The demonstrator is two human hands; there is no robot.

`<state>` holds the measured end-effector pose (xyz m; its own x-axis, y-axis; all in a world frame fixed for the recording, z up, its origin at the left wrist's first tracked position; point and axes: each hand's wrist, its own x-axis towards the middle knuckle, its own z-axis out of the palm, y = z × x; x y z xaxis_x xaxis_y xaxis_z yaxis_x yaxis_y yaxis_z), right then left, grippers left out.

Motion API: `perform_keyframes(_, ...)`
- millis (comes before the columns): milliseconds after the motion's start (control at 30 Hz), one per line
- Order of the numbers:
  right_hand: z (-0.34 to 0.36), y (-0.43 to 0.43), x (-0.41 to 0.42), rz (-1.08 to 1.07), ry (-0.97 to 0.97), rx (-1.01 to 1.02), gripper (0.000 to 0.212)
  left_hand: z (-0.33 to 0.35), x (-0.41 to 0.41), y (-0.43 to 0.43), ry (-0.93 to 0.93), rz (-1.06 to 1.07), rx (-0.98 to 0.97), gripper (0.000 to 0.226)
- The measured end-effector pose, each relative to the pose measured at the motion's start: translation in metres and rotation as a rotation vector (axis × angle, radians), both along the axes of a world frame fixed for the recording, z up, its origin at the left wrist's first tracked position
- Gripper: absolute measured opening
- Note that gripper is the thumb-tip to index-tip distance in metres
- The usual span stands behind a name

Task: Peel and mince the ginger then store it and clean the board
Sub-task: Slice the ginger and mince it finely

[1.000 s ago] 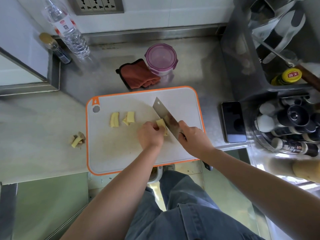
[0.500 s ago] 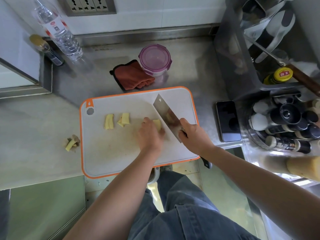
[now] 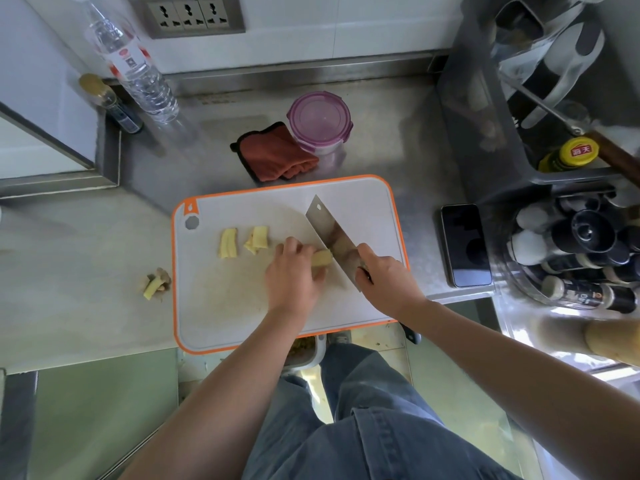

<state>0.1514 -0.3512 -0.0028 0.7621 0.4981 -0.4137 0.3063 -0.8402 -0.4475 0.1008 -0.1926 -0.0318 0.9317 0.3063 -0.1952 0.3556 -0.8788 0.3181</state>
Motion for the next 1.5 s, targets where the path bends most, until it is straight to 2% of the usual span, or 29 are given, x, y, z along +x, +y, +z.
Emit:
perform_keyframes(167, 0.003, 0.003, -0.004, 0.015, 0.032, 0.003, 0.011, -0.001, 0.004, -0.001, -0.011, 0.08, -0.055, 0.031)
perform_keyframes(367, 0.008, 0.005, 0.004, -0.055, 0.003, 0.056, 0.002, -0.002, -0.001, 0.001, -0.066, 0.047, -0.079, 0.038)
perform_keyframes(533, 0.017, 0.011, 0.0, -0.044, -0.018, 0.048, 0.002, -0.001, -0.002, 0.003, -0.086, 0.034, -0.083, 0.025)
perform_keyframes(767, 0.029, 0.022, -0.004, -0.025, -0.014, -0.043, 0.009, 0.0, 0.002, 0.004, -0.045, 0.013, -0.111, 0.025)
perform_keyframes(1033, 0.008, 0.031, -0.01, -0.001, -0.002, -0.119, 0.011, -0.01, 0.006, 0.008, -0.028, -0.04, -0.089, 0.013)
perform_keyframes(1167, -0.006, 0.039, -0.004, -0.041, -0.039, -0.08, 0.013, -0.012, 0.007, 0.01, -0.019, -0.05, -0.086, 0.009)
perform_keyframes(1367, 0.0, 0.044, 0.007, -0.091, -0.062, 0.021, 0.009, -0.006, 0.008, 0.011, -0.011, -0.072, -0.098, 0.017)
perform_keyframes(1500, 0.01, 0.04, 0.001, -0.015, -0.062, -0.022, 0.012, -0.003, 0.01, 0.011, 0.019, -0.094, -0.065, 0.022)
